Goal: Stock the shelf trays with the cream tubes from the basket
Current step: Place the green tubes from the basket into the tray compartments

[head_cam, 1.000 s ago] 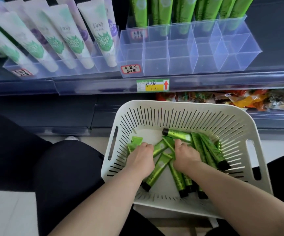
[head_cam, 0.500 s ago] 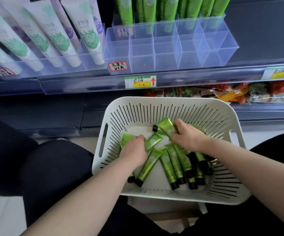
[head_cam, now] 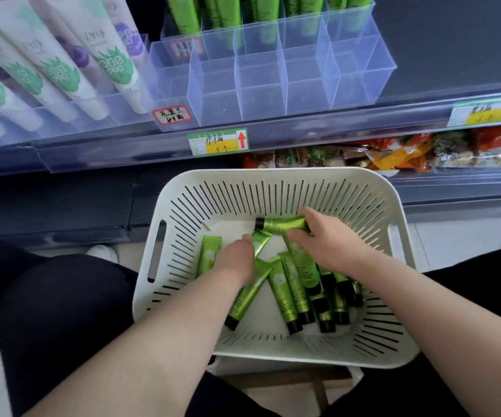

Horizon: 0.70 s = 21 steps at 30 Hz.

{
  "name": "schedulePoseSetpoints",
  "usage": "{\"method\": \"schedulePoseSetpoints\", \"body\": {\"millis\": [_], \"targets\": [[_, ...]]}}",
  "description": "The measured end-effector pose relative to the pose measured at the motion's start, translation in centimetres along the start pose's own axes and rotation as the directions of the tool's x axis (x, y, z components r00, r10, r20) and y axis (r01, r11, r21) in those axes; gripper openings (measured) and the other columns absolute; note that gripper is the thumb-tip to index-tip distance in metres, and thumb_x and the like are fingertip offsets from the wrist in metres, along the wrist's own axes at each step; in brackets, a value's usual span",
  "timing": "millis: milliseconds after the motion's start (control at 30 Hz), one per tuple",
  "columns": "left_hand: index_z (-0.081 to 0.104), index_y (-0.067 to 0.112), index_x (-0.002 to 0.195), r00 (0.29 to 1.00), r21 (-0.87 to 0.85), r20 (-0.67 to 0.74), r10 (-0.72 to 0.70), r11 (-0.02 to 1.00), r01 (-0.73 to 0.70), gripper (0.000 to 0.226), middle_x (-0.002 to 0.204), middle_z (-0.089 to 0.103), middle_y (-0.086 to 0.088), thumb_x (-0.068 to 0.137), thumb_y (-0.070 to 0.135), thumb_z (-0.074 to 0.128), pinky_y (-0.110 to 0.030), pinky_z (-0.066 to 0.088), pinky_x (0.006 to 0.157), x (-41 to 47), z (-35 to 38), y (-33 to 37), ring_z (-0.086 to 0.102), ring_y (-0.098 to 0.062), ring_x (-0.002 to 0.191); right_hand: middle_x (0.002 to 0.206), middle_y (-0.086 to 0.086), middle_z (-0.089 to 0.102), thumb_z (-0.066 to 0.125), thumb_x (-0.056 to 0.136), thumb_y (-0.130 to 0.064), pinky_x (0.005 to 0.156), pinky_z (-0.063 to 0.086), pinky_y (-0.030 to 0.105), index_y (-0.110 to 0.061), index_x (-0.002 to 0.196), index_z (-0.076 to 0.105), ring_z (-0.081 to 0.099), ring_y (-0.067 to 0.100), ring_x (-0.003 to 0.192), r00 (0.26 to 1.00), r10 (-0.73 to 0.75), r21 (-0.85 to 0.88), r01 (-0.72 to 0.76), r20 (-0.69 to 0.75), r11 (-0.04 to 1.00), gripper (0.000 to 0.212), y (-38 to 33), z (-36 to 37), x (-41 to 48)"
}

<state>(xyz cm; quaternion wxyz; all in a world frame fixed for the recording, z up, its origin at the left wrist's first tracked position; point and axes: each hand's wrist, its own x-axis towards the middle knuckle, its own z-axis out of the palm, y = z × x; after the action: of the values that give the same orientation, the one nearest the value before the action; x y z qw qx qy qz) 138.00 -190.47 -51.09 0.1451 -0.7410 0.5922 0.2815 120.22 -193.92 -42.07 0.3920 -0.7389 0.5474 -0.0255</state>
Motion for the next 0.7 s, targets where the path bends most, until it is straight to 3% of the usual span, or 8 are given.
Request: {"method": "schedulePoseSetpoints", "body": {"millis": [167,233,333,400,500,600,700], "targets": [[0.044,0.008,0.119,0.997,-0.004,0.024,-0.073,0.997,0.073,0.039,0.113,0.056,-0.010,0.083,0.011,0.058,-0.031,0.049,0.075,0.3,1.0,-0.6,0.056,-0.027,0.105,0.081,-0.001,0.059,0.048,0.096,-0.037,0.063,0.050,0.034,-0.016,0.120,0.047,0.057,0.018,0.069,0.998,-0.070,-0.135,0.070,0.007,0.988,0.033,-0.4,-0.2,0.2],[0.049,0.009,0.116,0.996,0.085,0.073,-0.056,0.995,0.050,0.036,0.115,0.054,-0.011,0.082,0.020,0.055,-0.034,0.050,0.084,0.3,0.9,-1.1,0.053,-0.028,0.107,0.080,0.000,0.062,0.049,0.096,-0.035,0.064,0.053,0.037,-0.019,0.121,0.047,0.059,0.019,0.068,0.996,-0.094,-0.148,0.093,-0.001,0.985,0.030,-0.5,-0.3,0.3],[0.053,0.012,0.114,0.997,0.125,0.075,-0.016,0.992,0.006,0.036,0.114,0.054,-0.010,0.083,0.030,0.053,-0.036,0.050,0.084,0.0,1.1,-1.4,0.052,-0.028,0.106,0.082,0.001,0.064,0.048,0.096,-0.033,0.066,0.054,0.040,-0.021,0.120,0.047,0.061,0.020,0.070,0.996,-0.094,-0.143,0.093,0.002,0.985,0.027,-0.6,-0.2,0.5],[0.053,0.015,0.106,0.999,-0.004,0.050,-0.001,1.000,0.001,0.029,0.108,0.057,-0.007,0.085,0.035,0.053,-0.034,0.048,0.075,-0.2,1.0,-1.4,0.053,-0.024,0.097,0.081,0.000,0.063,0.048,0.096,-0.033,0.064,0.054,0.038,-0.022,0.120,0.047,0.060,0.019,0.069,0.996,-0.086,-0.163,0.084,-0.002,0.983,0.026,-0.4,-0.1,0.6],[0.049,0.020,0.095,0.999,-0.377,-0.042,-0.011,0.926,-0.006,0.017,0.086,0.059,0.000,0.082,0.027,0.059,-0.029,0.045,0.059,-0.6,-0.1,-1.1,0.058,-0.021,0.079,0.078,-0.002,0.063,0.048,0.096,-0.035,0.061,0.053,0.035,-0.024,0.116,0.048,0.059,0.018,0.067,0.995,-0.091,-0.193,0.081,-0.044,0.978,0.023,-0.3,-0.1,0.5],[0.054,0.030,0.098,0.985,-0.617,-0.172,0.021,0.777,-0.124,0.025,0.086,0.066,0.004,0.081,0.015,0.064,-0.032,0.054,0.066,-1.7,-1.8,-0.7,0.064,-0.015,0.078,0.079,-0.002,0.063,0.048,0.095,-0.036,0.061,0.051,0.034,-0.026,0.108,0.050,0.060,0.020,0.071,0.987,-0.106,-0.172,0.085,-0.119,0.981,0.017,-0.7,-0.7,0.1],[0.061,0.029,0.096,0.955,-0.676,-0.291,0.061,0.693,-0.250,0.016,0.090,0.067,0.010,0.084,0.033,0.070,-0.027,0.053,0.068,-3.0,-3.8,-0.8,0.064,-0.007,0.082,0.073,-0.005,0.061,0.051,0.093,-0.034,0.060,0.048,0.034,-0.024,0.103,0.054,0.058,0.020,0.069,0.964,-0.144,-0.126,0.118,-0.223,0.985,0.014,-1.5,-2.0,-0.6]]}}
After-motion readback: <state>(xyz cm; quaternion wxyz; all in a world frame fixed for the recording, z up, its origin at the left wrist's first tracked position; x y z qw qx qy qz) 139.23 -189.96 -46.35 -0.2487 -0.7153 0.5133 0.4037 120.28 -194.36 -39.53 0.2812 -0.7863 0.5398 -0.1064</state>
